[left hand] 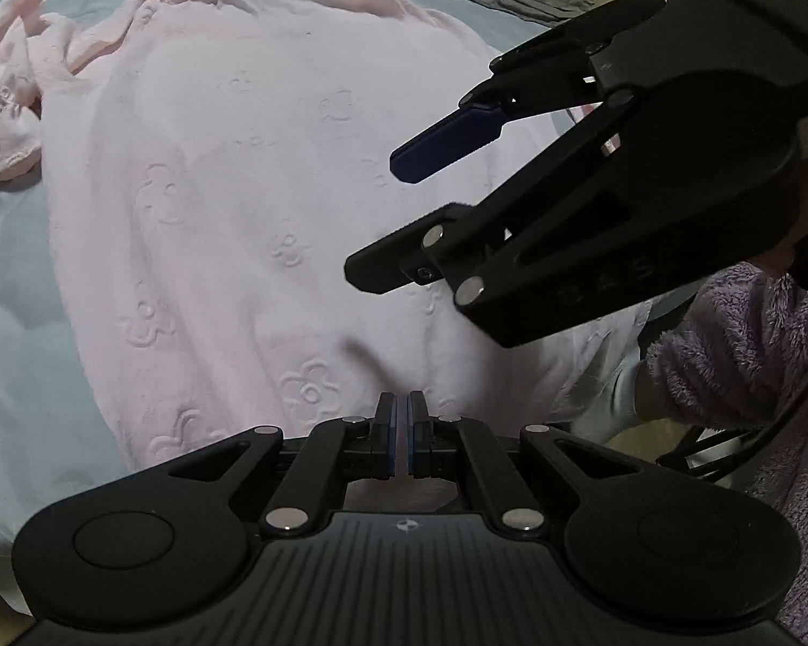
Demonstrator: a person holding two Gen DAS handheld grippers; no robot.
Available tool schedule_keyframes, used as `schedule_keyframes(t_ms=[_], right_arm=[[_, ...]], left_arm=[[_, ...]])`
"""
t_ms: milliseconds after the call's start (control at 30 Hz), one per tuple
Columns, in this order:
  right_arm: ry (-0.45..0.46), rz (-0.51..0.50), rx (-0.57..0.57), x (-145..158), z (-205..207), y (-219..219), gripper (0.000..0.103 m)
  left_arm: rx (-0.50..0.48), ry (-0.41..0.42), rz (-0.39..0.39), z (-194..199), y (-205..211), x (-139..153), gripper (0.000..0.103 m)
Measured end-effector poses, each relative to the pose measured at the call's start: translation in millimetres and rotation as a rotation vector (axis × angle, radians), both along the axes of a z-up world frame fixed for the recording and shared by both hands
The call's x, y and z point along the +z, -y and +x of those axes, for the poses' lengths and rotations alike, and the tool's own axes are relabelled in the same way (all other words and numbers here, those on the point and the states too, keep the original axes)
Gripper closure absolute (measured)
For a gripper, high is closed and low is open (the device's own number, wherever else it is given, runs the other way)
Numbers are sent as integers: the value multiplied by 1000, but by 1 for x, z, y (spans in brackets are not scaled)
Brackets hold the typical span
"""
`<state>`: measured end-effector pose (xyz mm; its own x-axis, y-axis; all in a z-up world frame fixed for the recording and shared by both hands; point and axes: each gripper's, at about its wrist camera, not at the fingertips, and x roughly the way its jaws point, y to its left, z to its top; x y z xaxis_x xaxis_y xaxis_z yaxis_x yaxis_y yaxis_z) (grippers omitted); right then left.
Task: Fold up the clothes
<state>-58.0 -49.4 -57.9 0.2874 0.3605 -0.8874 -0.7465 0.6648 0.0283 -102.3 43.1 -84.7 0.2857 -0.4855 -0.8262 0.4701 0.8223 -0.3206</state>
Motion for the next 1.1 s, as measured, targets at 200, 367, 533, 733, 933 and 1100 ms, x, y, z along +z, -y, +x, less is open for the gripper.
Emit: schedule_keyframes(t_ms=[200, 367, 533, 733, 933, 1100], right_arm=[[-33, 42, 7, 1, -2, -10, 43], [-32, -2, 30, -7, -5, -18, 43], [-55, -27, 25, -17, -2, -17, 43], [-59, -30, 36, -20, -2, -23, 43], [-57, -13, 44, -16, -3, -28, 43], [-87, 45, 13, -9, 1, -27, 43]], left_arm=[[39, 11, 0, -7, -18, 6, 86], [146, 68, 30, -18, -46, 13, 60], [260, 106, 67, -23, -70, 18, 59], [305, 1, 118, -13, -77, 3, 74], [251, 7, 108, -15, -69, 1, 103], [178, 64, 37, -16, -52, 13, 103]])
